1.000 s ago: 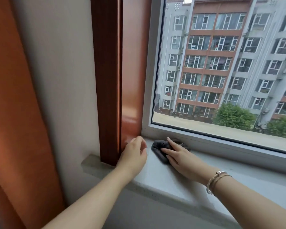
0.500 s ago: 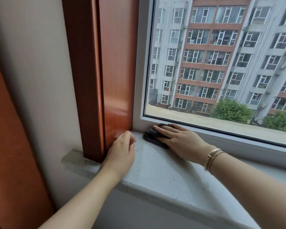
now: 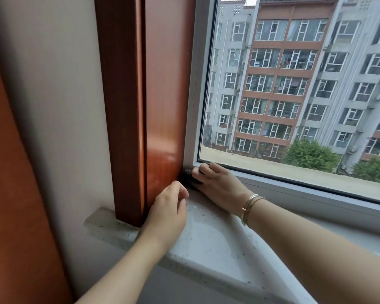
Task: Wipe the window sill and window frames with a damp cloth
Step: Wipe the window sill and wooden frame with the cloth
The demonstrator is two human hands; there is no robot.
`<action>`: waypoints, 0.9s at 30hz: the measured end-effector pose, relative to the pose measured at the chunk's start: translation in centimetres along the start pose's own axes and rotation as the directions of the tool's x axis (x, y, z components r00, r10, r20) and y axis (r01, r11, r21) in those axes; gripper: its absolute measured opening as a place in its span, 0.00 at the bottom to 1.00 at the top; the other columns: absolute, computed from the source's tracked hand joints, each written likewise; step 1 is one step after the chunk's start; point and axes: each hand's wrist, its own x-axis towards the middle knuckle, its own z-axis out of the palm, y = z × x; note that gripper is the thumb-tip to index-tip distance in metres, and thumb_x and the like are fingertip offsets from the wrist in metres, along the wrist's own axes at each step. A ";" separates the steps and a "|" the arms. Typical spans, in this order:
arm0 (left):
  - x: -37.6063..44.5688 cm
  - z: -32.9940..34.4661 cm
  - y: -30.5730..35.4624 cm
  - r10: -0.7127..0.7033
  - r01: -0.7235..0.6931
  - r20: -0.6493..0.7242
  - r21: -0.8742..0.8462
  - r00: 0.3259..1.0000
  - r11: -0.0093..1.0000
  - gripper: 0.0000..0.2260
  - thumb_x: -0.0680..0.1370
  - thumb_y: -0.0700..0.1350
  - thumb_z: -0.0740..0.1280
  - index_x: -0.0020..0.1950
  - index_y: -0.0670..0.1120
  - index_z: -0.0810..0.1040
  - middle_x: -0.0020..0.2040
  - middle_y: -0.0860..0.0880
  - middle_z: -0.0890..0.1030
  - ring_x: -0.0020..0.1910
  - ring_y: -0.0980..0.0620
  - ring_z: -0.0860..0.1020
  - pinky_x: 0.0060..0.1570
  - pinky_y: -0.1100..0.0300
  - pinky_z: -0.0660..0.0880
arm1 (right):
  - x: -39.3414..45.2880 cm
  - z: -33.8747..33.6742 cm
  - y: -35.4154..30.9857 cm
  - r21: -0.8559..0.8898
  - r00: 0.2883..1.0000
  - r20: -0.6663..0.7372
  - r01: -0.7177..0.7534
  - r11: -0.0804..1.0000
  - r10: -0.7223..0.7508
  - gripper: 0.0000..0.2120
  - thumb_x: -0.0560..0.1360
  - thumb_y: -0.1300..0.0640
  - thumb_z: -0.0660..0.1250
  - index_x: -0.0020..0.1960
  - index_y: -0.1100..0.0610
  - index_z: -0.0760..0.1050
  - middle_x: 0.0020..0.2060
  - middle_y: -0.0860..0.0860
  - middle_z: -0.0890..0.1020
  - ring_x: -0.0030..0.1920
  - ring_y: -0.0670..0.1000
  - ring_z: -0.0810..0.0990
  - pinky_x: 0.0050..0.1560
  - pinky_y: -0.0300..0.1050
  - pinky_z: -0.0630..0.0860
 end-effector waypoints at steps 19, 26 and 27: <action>-0.1 -0.1 0.3 -0.019 0.017 -0.027 -0.056 0.999 0.998 0.07 0.77 0.37 0.60 0.45 0.49 0.71 0.43 0.56 0.75 0.43 0.59 0.74 0.45 0.60 0.73 | 1.7 -1.2 0.8 -0.034 0.964 0.011 -0.265 0.964 0.265 0.24 0.61 0.53 0.71 0.58 0.49 0.80 0.48 0.52 0.79 0.47 0.55 0.68 0.48 0.48 0.63; -0.1 -0.4 0.7 -0.062 0.060 -0.016 -0.096 0.998 0.994 0.07 0.78 0.39 0.60 0.44 0.50 0.71 0.43 0.57 0.75 0.43 0.60 0.74 0.43 0.64 0.72 | 3.2 -2.5 3.3 0.030 0.915 0.042 -0.402 0.915 0.400 0.26 0.61 0.58 0.69 0.60 0.53 0.79 0.48 0.57 0.78 0.47 0.58 0.74 0.48 0.50 0.62; -0.1 -0.4 0.7 -0.047 0.045 -0.019 -0.094 0.999 0.995 0.07 0.78 0.38 0.60 0.45 0.50 0.71 0.44 0.56 0.75 0.44 0.60 0.74 0.43 0.64 0.73 | 2.9 -2.3 2.3 0.029 0.923 0.076 -0.379 0.925 0.376 0.25 0.60 0.57 0.72 0.58 0.53 0.80 0.47 0.57 0.78 0.47 0.58 0.73 0.48 0.50 0.62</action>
